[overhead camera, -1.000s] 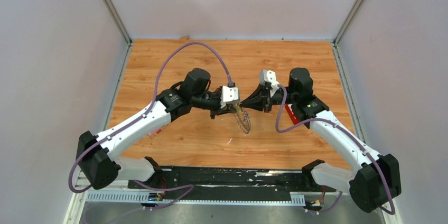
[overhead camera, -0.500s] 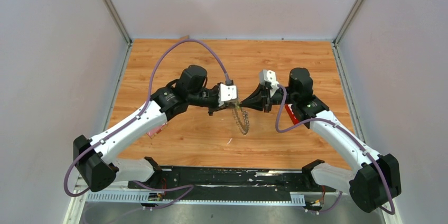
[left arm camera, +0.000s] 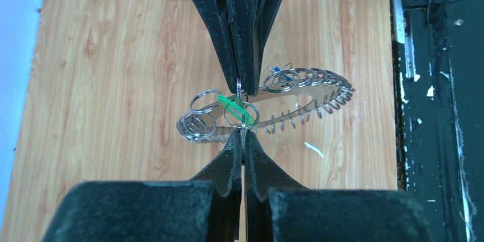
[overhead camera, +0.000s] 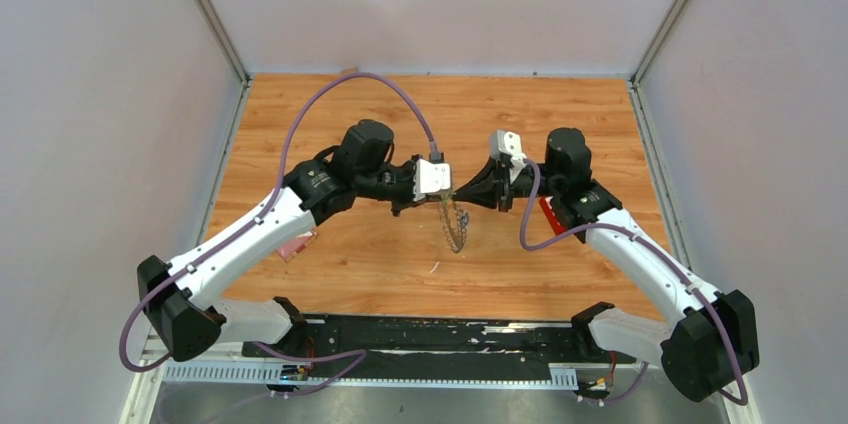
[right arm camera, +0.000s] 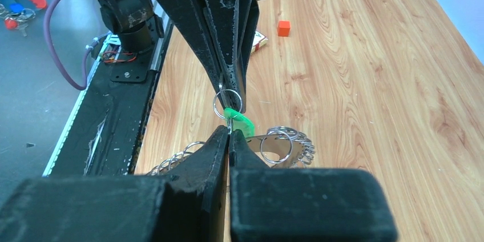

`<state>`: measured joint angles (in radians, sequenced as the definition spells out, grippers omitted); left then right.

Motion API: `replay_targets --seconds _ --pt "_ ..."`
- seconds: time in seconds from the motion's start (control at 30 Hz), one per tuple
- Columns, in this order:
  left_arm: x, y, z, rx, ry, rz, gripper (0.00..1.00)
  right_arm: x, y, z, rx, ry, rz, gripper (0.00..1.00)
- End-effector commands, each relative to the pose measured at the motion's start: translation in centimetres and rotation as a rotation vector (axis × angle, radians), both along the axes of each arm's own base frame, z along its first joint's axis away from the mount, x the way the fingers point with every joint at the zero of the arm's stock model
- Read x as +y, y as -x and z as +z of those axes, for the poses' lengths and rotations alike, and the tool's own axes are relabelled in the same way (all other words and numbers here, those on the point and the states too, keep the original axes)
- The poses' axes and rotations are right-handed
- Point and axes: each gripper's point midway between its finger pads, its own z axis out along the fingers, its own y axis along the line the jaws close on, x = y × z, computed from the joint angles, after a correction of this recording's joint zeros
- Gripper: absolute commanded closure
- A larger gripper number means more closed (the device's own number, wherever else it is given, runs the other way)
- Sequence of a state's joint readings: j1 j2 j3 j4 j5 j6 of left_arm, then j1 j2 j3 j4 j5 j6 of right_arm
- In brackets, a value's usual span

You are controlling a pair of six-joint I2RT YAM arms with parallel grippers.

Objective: Put the keys on the keyring

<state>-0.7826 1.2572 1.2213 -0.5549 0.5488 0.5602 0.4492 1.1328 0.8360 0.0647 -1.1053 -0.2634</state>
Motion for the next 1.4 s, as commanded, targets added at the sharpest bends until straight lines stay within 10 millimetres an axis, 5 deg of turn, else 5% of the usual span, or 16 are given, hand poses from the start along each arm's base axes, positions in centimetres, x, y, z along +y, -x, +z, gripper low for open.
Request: replay_targets --seconds 0.0,0.53,0.87,1.1,1.37 --pt "0.7 -1.5 2.1 -0.075 -0.004 0.064 1.00 -0.2 -2.4 1.6 -0.061 -0.007 -0.108 1.00" --pt "-4.0 -6.9 1.1 -0.017 -0.013 0.131 1.00 -2.2 -7.3 -0.8 0.049 0.057 -0.320 0.78" --pt "-7.1 -12.5 -1.8 -0.014 -0.087 0.203 1.00 -9.0 -9.4 -0.6 0.065 0.034 -0.570 0.73" --pt "-2.8 -15.8 -9.1 -0.036 -0.372 0.335 1.00 -10.8 -9.0 -1.8 0.094 0.064 -0.614 0.73" --pt "5.1 -14.0 -14.0 -0.023 -0.718 0.382 1.00 -11.4 -9.3 -1.9 0.122 0.055 -0.630 0.73"
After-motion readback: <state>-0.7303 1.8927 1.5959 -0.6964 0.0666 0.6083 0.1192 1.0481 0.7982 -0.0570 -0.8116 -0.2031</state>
